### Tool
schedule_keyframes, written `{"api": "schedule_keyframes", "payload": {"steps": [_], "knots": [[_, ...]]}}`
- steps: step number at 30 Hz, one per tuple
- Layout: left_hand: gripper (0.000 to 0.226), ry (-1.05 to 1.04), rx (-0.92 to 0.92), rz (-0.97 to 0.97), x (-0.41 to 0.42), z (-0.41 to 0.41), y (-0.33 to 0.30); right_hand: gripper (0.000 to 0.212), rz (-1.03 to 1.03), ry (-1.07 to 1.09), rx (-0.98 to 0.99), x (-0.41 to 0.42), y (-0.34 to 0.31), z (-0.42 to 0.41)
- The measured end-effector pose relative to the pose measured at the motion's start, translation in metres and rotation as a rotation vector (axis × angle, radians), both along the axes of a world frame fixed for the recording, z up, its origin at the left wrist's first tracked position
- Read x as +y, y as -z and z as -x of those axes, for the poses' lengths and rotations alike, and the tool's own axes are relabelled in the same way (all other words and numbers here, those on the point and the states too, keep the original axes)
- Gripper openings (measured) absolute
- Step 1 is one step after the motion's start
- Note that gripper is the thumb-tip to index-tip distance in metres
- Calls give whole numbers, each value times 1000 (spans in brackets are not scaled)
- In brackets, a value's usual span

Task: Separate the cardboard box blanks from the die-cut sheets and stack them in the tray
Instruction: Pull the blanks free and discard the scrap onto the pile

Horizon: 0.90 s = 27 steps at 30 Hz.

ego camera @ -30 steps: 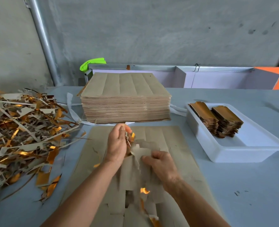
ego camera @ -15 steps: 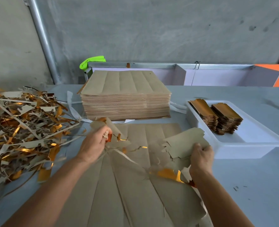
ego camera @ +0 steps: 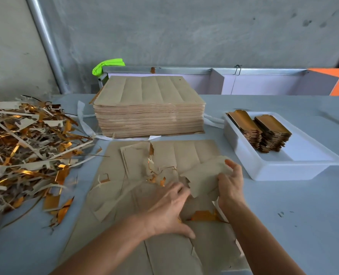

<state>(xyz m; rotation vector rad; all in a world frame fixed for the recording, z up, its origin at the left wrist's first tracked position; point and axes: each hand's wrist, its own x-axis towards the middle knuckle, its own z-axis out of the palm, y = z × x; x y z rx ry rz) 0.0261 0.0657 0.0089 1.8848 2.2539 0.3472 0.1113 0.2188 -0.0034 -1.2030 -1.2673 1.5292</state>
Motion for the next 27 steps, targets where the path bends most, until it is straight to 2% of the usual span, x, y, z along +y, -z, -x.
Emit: {"api": "schedule_keyframes", "payload": {"steps": [4, 7, 10, 14, 17, 19, 23, 27], "knots": [[61, -88, -158, -67, -1, 2, 18, 38, -60, 107, -24, 12, -1, -8], [49, -164, -393, -131, -3, 10, 18, 36, -172, 96, -100, 23, -10, -20], [29, -170, -592, -161, -7, 21, 10, 27, -405, 53, -242, 25, -24, -31], [24, -89, -763, -282, -14, 40, -9, 23, -747, -142, -373, 20, -49, -41], [37, -83, -722, -370, -13, 51, -24, 25, -874, -404, -506, 4, -60, -39], [45, -88, -645, -418, -9, 55, -30, 29, -877, -525, -501, -11, -63, -37], [32, -56, -516, -455, -2, 58, -37, 21, -835, -700, -434, -31, -70, -39], [23, -38, -446, -498, 0, 55, -37, 38, -737, -816, -408, -46, -68, -43]]}}
